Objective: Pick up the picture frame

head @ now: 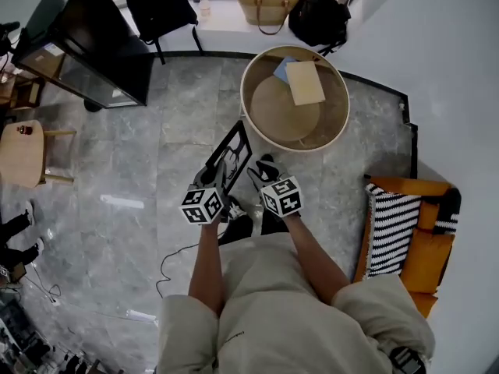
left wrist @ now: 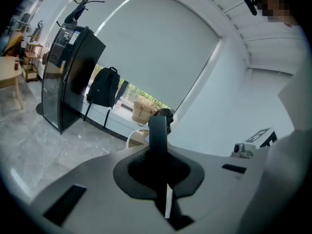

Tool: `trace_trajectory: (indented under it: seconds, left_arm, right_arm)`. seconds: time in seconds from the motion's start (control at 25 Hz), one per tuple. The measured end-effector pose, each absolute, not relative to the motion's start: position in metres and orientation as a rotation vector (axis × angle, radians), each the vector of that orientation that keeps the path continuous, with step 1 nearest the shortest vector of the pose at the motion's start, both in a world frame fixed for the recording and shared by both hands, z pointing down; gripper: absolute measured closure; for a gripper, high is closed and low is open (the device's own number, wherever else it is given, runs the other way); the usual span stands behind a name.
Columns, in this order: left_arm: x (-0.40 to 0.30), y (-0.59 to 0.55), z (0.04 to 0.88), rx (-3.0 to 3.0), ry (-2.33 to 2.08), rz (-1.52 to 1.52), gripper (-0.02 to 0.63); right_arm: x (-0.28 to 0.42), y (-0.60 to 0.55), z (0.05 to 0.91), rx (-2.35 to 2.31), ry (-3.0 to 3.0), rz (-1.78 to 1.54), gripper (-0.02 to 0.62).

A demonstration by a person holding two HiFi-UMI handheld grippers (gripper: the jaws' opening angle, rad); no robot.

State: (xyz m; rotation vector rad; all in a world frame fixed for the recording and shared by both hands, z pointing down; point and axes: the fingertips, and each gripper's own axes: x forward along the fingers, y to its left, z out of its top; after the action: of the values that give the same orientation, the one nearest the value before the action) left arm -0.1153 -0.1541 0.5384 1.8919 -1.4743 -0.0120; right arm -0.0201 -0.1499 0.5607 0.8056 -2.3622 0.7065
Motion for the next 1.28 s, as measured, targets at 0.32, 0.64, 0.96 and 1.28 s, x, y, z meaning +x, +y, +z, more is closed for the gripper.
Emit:
trace_trajectory:
  seconds: [0.32, 0.64, 0.96, 1.28]
  left_arm:
    - [-0.118, -0.114, 0.49, 1.963, -1.462, 0.011, 0.581]
    - [-0.142, -0.084, 0.47, 1.951, -1.513, -0.063, 0.58]
    - [-0.164, -0.067, 0.47, 1.922, -1.536, -0.113, 0.58]
    - [-0.158, -0.066, 0.47, 1.94, -1.511, -0.13, 0.58]
  right_arm:
    - [-0.018, -0.129, 0.508, 0.877, -2.438, 0.729, 0.462]
    - [-0.023, -0.116, 0.492, 0.892, -2.487, 0.718, 0.472]
    - [-0.04, -0.102, 0.488, 0.862, -2.509, 0.694, 0.51]
    - [-0.037, -0.095, 0.485, 0.865, -2.523, 0.677, 0.559]
